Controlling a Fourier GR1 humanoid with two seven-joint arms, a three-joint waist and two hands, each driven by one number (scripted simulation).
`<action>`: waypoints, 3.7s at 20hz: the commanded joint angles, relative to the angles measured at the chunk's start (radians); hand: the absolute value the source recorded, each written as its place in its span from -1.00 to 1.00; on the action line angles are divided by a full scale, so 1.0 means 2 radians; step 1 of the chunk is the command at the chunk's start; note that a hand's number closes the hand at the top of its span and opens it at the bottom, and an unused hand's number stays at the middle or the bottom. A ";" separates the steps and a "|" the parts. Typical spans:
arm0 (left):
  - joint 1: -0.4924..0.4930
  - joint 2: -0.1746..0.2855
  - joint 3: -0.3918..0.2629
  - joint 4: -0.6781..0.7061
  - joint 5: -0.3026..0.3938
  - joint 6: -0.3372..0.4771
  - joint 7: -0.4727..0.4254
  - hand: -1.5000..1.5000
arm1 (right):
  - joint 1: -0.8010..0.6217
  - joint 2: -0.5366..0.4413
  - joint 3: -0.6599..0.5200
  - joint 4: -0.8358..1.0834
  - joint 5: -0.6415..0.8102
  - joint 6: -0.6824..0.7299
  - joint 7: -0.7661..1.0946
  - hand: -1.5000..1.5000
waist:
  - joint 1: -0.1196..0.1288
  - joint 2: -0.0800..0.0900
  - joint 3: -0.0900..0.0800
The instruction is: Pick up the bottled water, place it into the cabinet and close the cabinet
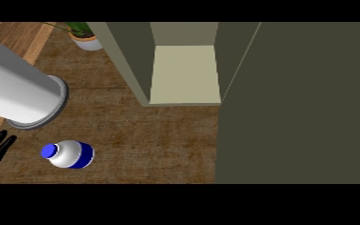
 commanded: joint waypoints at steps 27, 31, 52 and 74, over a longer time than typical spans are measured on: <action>-0.198 0.014 -0.050 0.553 -0.252 -0.002 -0.353 -1.00 | 0.149 -0.031 -0.003 -0.087 -0.017 0.057 -0.063 -1.00 | -0.007 0.001 -0.001; -0.236 0.016 -0.060 0.607 -0.253 -0.006 -0.376 -1.00 | 0.134 -0.020 0.019 -0.077 0.000 0.050 -0.065 -1.00 | -0.007 0.003 -0.002; -0.296 -0.028 -0.068 0.707 -0.214 0.019 -0.434 1.00 | 0.167 -0.022 0.004 -0.059 0.012 0.063 -0.120 -1.00 | -0.004 0.002 -0.001; -0.307 -0.133 -0.299 0.502 0.012 0.305 -0.294 1.00 | 0.164 -0.024 -0.003 -0.061 -0.019 0.063 -0.101 -1.00 | 0.005 -0.003 0.001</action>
